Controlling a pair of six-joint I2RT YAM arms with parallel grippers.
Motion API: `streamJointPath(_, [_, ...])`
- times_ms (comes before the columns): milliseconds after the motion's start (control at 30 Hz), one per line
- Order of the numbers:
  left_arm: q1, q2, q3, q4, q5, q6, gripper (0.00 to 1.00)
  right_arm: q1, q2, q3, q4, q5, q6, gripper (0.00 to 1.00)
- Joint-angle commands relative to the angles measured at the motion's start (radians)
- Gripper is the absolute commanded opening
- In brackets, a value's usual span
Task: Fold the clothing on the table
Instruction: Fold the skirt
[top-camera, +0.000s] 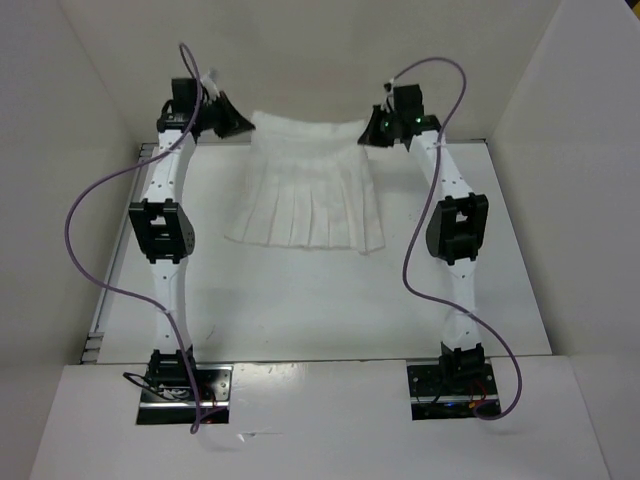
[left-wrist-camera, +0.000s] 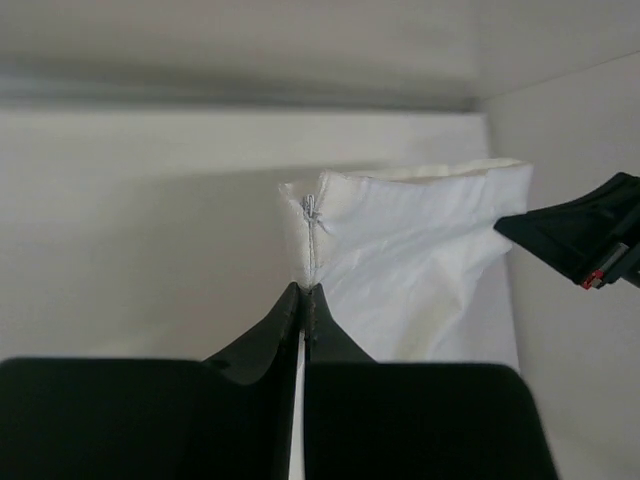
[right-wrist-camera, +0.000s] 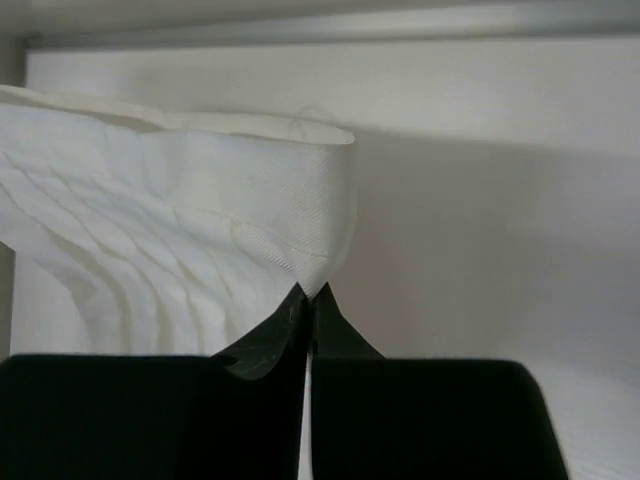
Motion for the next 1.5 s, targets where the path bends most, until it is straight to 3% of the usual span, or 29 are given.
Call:
streamJointPath(0, [0.033, -0.044, 0.280, 0.012, 0.141, -0.063, 0.00, 0.006, -0.068, 0.507, -0.239, 0.117, -0.062, 0.00])
streamJointPath(33, [0.058, -0.076, 0.230, 0.131, 0.162, -0.122, 0.00, 0.006, 0.029, 0.693, -0.311, 0.126, -0.072, 0.00])
streamJointPath(133, [0.082, -0.119, 0.265, 0.147, 0.217, -0.133, 0.00, -0.003, -0.049, 0.703, -0.278, 0.137, -0.072, 0.00])
streamJointPath(200, [0.082, -0.156, 0.252, 0.147, 0.228, -0.120, 0.00, -0.003, -0.074, 0.694, -0.278, 0.137, -0.083, 0.00])
streamJointPath(300, [0.092, -0.166, 0.243, 0.016, 0.225, -0.026, 0.00, -0.012, -0.107, 0.628, -0.321, 0.137, -0.083, 0.00])
streamJointPath(433, [0.092, -0.178, 0.093, -0.050, 0.212, 0.048, 0.00, -0.012, -0.099, 0.527, -0.392, 0.128, -0.094, 0.00])
streamJointPath(500, [0.079, -0.214, -0.086, -0.050, 0.191, 0.086, 0.00, -0.003, -0.077, 0.448, -0.419, 0.118, -0.085, 0.00])
streamJointPath(567, [0.058, -0.306, -0.262, 0.015, 0.191, 0.086, 0.00, 0.030, -0.092, 0.323, -0.432, 0.149, -0.085, 0.00])
streamJointPath(600, [0.058, -0.348, -0.474, 0.116, 0.191, 0.074, 0.00, 0.063, -0.111, 0.265, -0.423, 0.179, -0.085, 0.00])
streamJointPath(700, [0.047, -0.490, -0.774, 0.203, 0.203, 0.074, 0.01, 0.115, -0.236, -0.001, -0.343, 0.223, -0.094, 0.00])
streamJointPath(800, [0.047, -0.596, -0.915, 0.203, 0.203, 0.104, 0.03, 0.164, -0.377, -0.324, -0.301, 0.214, -0.083, 0.00])
streamJointPath(967, [0.038, -0.730, -1.123, 0.181, 0.203, 0.152, 0.04, 0.189, -0.551, -0.662, -0.268, 0.169, -0.028, 0.00])
streamJointPath(1100, [0.007, -0.742, -1.174, 0.143, 0.197, 0.192, 0.04, 0.189, -0.652, -0.894, -0.229, 0.086, 0.027, 0.00])
streamJointPath(1200, [-0.005, -0.742, -1.174, 0.099, 0.188, 0.204, 0.05, 0.199, -0.683, -0.955, -0.229, 0.049, 0.037, 0.00])
streamJointPath(1467, [-0.045, -0.712, -1.113, 0.080, 0.113, 0.197, 0.07, 0.189, -0.772, -0.950, -0.263, 0.173, 0.055, 0.00])
